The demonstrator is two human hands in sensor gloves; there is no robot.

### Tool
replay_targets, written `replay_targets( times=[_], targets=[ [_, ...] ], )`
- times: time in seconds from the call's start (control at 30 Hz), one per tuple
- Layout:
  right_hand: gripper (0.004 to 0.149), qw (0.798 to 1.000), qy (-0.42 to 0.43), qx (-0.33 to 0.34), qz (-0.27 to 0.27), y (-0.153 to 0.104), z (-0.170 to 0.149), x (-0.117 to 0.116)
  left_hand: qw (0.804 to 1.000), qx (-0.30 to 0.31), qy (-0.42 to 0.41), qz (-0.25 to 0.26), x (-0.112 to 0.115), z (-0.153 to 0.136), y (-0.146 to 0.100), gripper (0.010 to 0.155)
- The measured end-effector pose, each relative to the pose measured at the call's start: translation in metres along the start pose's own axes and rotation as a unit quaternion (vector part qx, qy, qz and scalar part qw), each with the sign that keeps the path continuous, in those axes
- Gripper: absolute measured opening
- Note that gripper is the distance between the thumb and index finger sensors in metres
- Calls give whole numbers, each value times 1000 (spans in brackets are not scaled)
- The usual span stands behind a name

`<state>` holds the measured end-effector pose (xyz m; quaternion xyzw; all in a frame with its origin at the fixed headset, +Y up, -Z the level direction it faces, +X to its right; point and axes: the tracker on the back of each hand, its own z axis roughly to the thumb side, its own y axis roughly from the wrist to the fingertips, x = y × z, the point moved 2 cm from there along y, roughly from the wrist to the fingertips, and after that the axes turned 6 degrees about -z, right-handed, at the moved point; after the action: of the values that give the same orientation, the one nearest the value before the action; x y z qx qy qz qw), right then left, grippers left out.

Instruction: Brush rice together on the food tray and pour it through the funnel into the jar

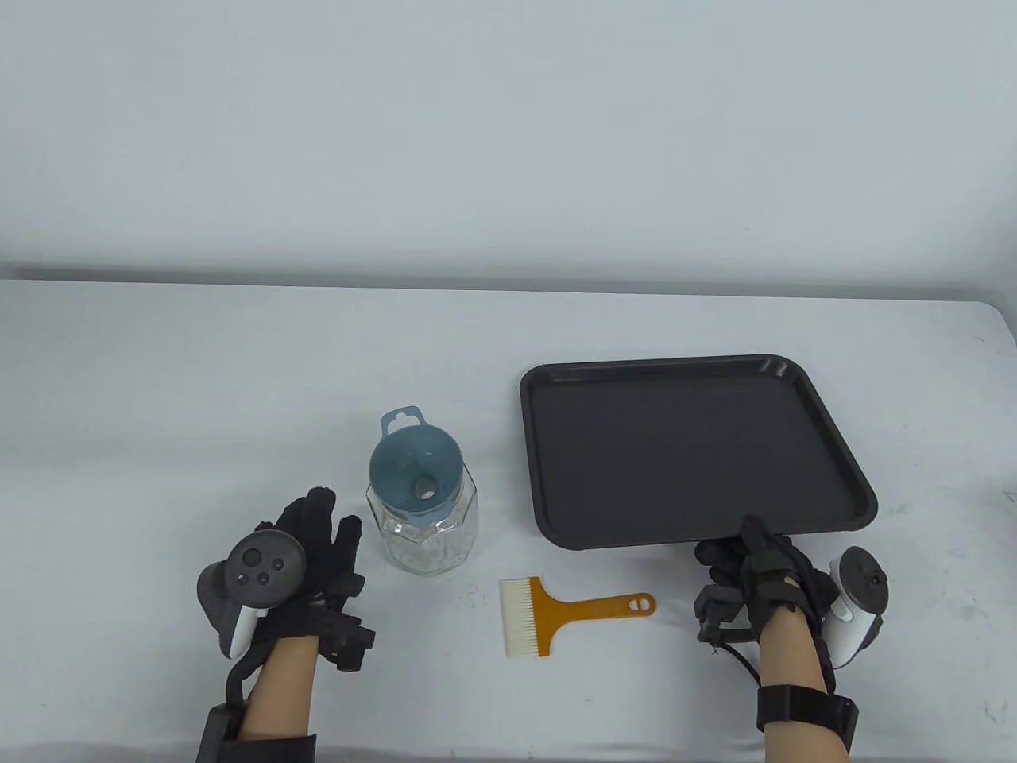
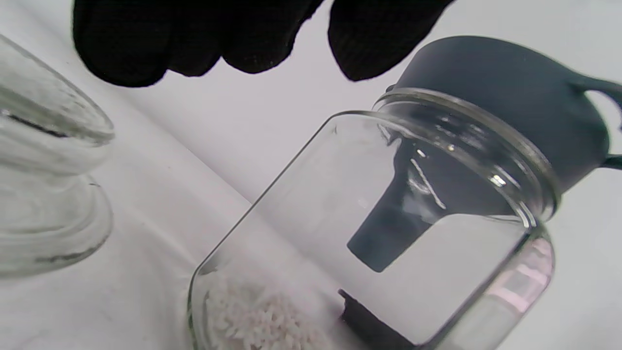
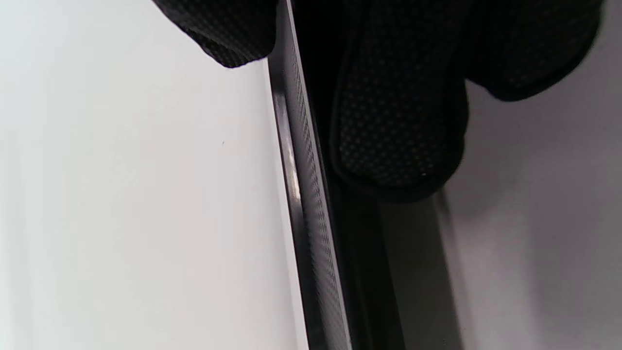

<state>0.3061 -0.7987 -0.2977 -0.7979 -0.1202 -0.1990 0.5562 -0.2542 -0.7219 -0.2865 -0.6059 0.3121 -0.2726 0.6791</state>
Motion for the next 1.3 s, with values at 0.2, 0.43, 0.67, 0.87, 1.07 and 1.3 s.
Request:
replay_targets(
  times=[0.2,0.43,0.67,0.87,1.07,1.3],
  targets=[
    [64,1000,-4,-28,0,3,-7,5,1000,-2,2,-4,0,1,-1,68],
    [70,999,-17,-49,5,4,-13,11,1000,-8,3,-9,1,0,-2,68],
    [71,998,-47,-42,5,4,-10,11,1000,-10,3,-12,2,-1,-2,70],
    [70,996,-88,-23,2,1,-2,12,1000,-9,1,-15,2,0,-2,70],
    [68,985,-172,18,22,-4,13,4,1000,-9,-3,-16,2,0,-2,70],
    [64,966,-235,88,65,-19,29,-23,1000,-1,-2,-9,1,0,-2,70]
  ],
)
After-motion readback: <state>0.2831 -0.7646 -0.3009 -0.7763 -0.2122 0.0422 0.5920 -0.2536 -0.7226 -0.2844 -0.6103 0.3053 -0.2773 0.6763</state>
